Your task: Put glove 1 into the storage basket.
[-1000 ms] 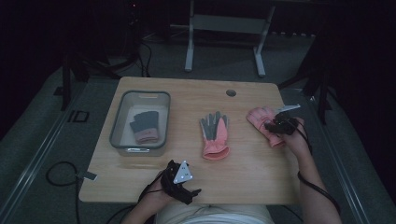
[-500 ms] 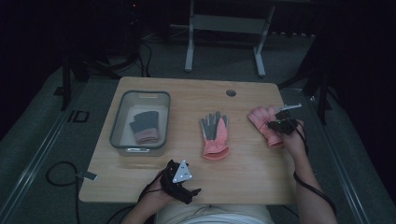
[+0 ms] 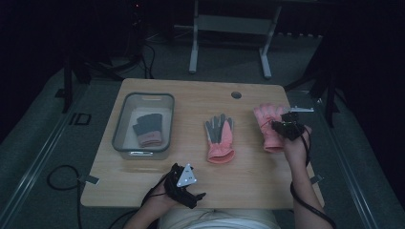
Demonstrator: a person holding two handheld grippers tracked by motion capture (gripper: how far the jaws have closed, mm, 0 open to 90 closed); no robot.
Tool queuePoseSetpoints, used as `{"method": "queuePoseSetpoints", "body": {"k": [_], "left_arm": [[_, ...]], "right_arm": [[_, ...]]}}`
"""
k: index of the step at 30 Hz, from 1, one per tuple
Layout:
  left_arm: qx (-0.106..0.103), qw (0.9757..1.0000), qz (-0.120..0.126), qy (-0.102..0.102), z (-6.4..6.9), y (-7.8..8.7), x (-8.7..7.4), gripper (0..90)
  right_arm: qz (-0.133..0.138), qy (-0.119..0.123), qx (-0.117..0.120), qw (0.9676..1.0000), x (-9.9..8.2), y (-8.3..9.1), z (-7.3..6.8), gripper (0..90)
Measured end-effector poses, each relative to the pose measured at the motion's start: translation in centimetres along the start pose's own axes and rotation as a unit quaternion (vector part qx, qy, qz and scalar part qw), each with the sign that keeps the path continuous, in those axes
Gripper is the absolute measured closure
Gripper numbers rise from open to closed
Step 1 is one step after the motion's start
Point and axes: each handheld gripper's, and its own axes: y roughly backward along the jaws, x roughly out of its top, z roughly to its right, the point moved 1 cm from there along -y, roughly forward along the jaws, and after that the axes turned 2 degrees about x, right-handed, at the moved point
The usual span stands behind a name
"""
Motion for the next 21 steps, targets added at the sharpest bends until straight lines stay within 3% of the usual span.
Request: {"method": "queuePoseSetpoints", "body": {"k": [3, 4, 11, 21], "left_arm": [[0.0, 1.0, 0.0, -0.001, 0.0, 0.0, 0.0, 1.8], [0.0, 1.0, 0.001, -0.002, 0.0, 0.0, 0.0, 1.8], [-0.001, 1.0, -0.001, -0.005, 0.1, 0.0, 0.0, 1.8], [-0.001, 1.0, 0.0, -0.005, 0.0, 0.0, 0.0, 1.8]], "right_arm": [[0.006, -0.018, -0.008, 0.9998, -0.4, 0.9, -0.7, 86.5], [0.009, -0.035, -0.009, 0.9993, -0.9, 1.3, -1.1, 86.6], [0.015, -0.057, -0.021, 0.9981, -2.2, 1.5, -2.1, 86.5], [-0.012, -0.072, -0.039, 0.9966, -4.3, -1.7, -3.0, 86.3]]}}
